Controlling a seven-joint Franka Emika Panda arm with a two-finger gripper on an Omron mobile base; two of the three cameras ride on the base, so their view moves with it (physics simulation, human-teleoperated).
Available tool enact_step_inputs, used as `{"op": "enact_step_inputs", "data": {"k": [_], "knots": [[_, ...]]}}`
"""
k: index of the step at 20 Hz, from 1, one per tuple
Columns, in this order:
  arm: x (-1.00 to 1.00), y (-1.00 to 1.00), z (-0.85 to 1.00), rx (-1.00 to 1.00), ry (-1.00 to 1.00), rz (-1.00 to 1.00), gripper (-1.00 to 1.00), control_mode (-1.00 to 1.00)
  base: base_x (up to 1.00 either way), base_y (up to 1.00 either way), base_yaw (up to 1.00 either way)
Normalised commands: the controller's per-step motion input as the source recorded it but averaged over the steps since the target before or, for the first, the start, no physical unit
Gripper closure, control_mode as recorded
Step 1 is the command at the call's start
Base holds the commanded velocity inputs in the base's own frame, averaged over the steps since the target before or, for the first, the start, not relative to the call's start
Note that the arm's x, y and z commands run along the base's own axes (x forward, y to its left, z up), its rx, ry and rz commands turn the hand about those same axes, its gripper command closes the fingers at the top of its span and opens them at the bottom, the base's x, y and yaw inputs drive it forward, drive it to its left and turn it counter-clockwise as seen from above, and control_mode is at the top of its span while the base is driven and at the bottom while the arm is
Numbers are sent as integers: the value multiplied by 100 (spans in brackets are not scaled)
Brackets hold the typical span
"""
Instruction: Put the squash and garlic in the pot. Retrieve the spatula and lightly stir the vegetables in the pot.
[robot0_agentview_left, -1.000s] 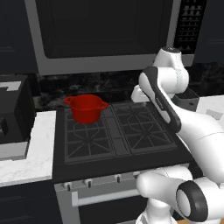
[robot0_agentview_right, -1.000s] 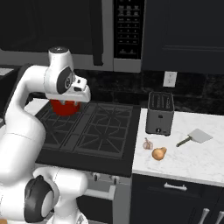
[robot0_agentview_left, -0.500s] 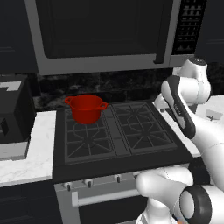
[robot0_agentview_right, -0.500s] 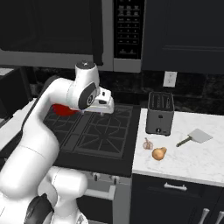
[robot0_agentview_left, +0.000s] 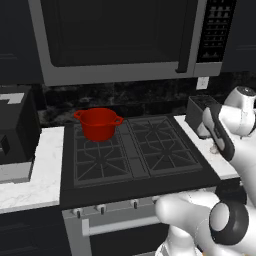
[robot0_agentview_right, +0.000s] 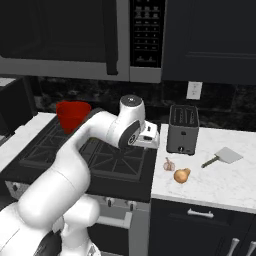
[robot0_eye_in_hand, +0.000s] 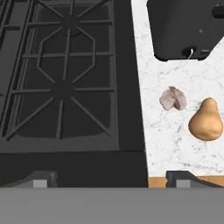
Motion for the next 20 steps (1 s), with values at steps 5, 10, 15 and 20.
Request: {"op": "enact_step_inputs", "data": {"k": [5, 10, 15, 20], "knots": [[33, -68, -53, -5, 0, -7, -100, -100, 0, 0, 0], [40, -52, -55, -6, 2, -5, -100, -100, 0, 0, 0], [40, -46, -39, 0, 7, -1, -100, -100, 0, 0, 0], [45, -28, -26, 0, 4, 0, -100, -100, 0, 0, 0]]}}
